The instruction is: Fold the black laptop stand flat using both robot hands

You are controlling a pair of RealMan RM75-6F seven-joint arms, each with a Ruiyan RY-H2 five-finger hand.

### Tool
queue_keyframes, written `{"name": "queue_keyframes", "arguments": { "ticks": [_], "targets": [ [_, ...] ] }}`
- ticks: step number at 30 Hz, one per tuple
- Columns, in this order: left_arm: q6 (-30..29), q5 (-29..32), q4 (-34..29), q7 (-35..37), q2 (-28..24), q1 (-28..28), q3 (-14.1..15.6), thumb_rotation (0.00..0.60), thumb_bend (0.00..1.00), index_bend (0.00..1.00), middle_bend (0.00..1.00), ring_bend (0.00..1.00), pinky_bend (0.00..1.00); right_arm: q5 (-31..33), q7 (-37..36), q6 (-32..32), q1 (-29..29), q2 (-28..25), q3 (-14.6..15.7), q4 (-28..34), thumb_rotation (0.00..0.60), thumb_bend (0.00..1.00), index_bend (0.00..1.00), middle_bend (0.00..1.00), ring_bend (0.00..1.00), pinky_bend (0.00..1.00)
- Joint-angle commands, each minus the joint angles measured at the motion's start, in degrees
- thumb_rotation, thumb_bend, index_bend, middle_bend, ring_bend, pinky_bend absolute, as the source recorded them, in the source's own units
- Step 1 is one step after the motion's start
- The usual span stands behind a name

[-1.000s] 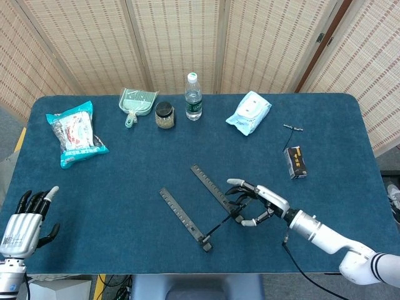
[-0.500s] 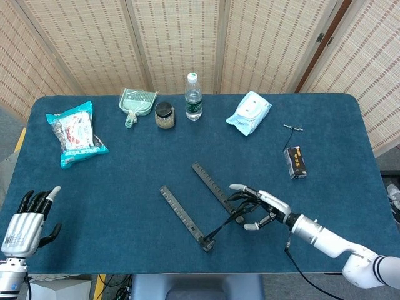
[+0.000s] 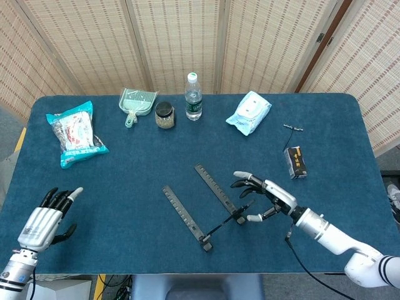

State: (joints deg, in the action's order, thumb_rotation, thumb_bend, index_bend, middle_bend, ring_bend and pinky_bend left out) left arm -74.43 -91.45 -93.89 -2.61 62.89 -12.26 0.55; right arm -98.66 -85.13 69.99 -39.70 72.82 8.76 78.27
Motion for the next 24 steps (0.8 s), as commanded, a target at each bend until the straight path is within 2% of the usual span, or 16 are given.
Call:
{"name": "queue_keyframes", "arguments": {
  "ticks": [1,13,24],
  "targets": [
    [4.05,-4.58,0.22,8.65,-1.59,-3.39,2.44,0.600,0.33,0.04,0.14,0.12,0.00,1.04,1.66,0.98,0.49,-1.82,-1.18,1.80,0.600,0.04,0.13,0.25,0.18,0.31],
    [9.05,-18.49,3.90,10.00,1.94,-11.21,7.50,0.600,0.33,0.04,0.12,0.11,0.00,3.15,5.37,1.33,2.04,-7.11,-3.28,7.36,0.600,0.04,0.13,0.24,0.18,0.31],
    [13.52,-22.04,5.99,11.29,8.26,-18.45,7.86,0.600,0.33,0.04,0.09,0.08,0.00,3.18,6.11,0.87,3.54,-7.76,-3.65,8.26,0.600,0.04,0.13,0.24,0.19,0.31]
  ]
}}
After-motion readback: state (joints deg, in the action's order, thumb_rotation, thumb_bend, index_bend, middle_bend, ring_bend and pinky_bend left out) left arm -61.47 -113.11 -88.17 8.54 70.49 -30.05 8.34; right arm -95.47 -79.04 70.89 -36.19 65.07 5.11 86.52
